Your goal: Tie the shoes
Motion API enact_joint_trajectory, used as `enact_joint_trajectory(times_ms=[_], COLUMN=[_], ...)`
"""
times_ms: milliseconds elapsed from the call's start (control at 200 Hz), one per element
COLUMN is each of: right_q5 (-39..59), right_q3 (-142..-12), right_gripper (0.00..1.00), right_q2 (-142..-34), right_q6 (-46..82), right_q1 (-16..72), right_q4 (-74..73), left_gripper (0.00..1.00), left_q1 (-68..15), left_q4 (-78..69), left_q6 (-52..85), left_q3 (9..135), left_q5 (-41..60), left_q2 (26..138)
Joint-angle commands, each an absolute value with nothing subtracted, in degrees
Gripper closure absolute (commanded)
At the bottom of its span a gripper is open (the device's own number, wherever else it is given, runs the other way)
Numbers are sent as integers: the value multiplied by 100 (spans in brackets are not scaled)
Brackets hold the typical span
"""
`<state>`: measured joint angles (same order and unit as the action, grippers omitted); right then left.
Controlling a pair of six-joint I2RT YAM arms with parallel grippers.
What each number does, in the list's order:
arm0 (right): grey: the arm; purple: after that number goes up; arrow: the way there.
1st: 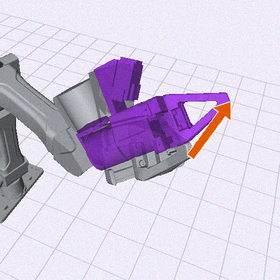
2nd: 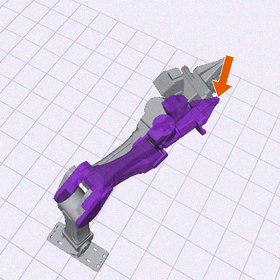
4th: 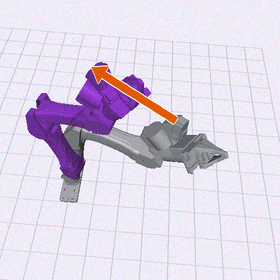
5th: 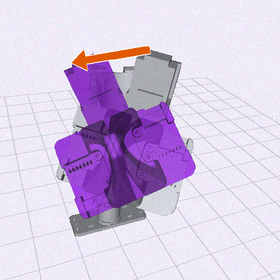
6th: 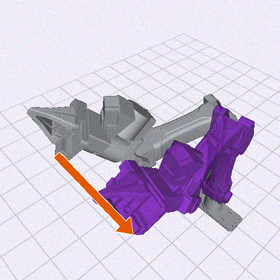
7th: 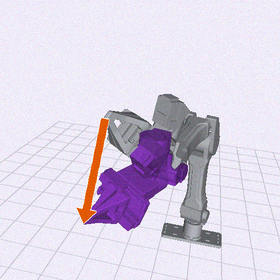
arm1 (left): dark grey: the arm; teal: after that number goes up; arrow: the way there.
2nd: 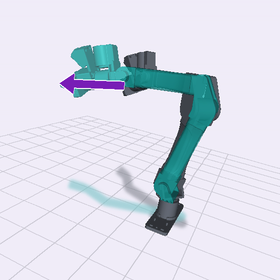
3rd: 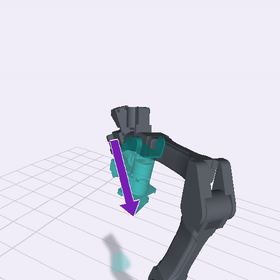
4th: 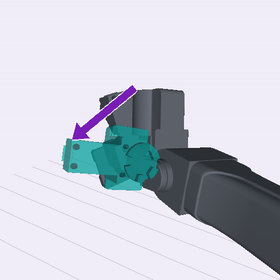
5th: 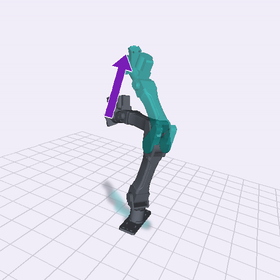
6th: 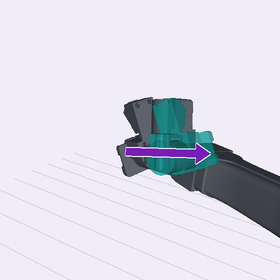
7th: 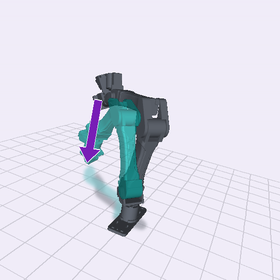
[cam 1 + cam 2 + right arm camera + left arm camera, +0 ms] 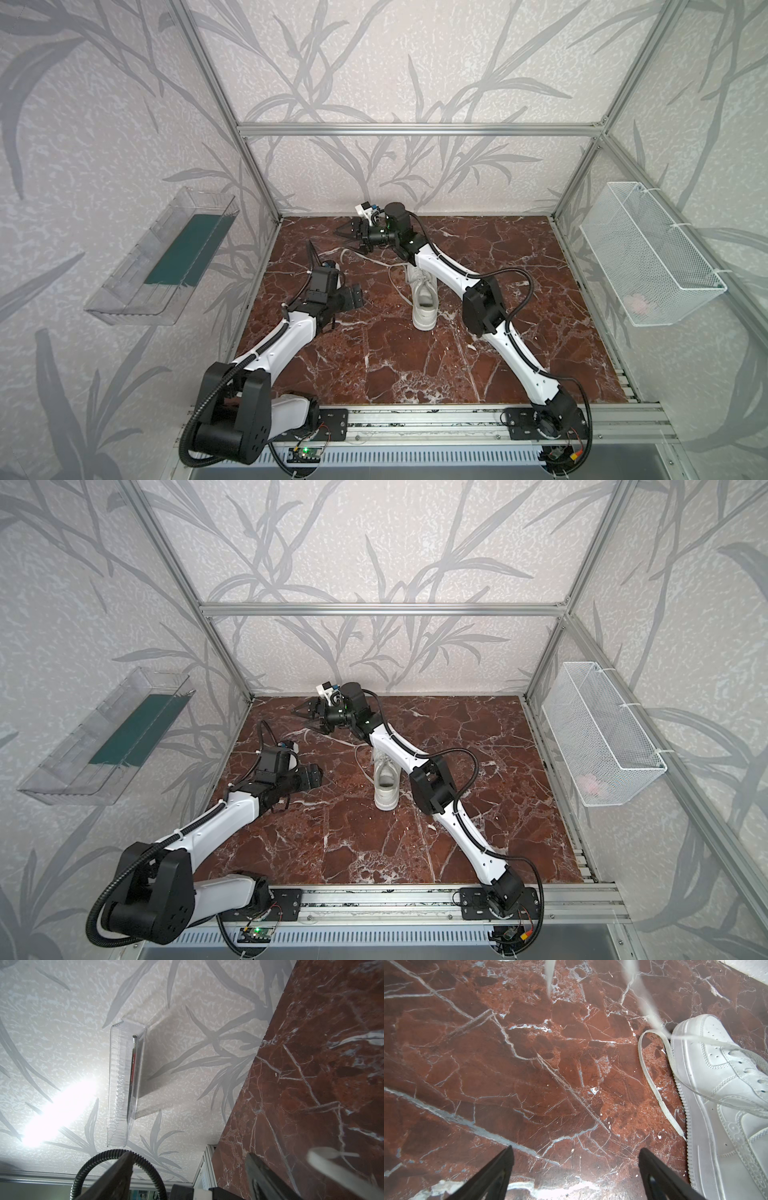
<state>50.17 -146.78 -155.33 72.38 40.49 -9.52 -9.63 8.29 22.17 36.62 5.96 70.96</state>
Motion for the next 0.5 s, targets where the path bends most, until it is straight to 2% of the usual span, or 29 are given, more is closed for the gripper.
enact_joint_trajectory(times_ms=[0,230,315,410,495], right_q5=[5100,5082,5005,4876,4677], right_q3=[-14529,-14082,-13759,-13116,-12449], right_gripper=[17,18,18,18,18], right_q2=[-15194,-14871,-14614,-14123,-13585], right_q6=[7024,6847,6758,6524,6066], right_q1=[4034,3996,3899,3729,3519], right_q4=[-865,-861,-861,-849,-518], left_gripper=[7,8,11,20,21], left_q1=[-826,-486,-492,-633,-923], left_q4=[514,333,398,602,759], left_q6=[2296,1933,1797,1785,1626], left_q3=[3553,3768,3969,4157,4330], left_q5=[657,1205,1590,1539,1235], left_q2=[6816,6724,6950,7253,7542])
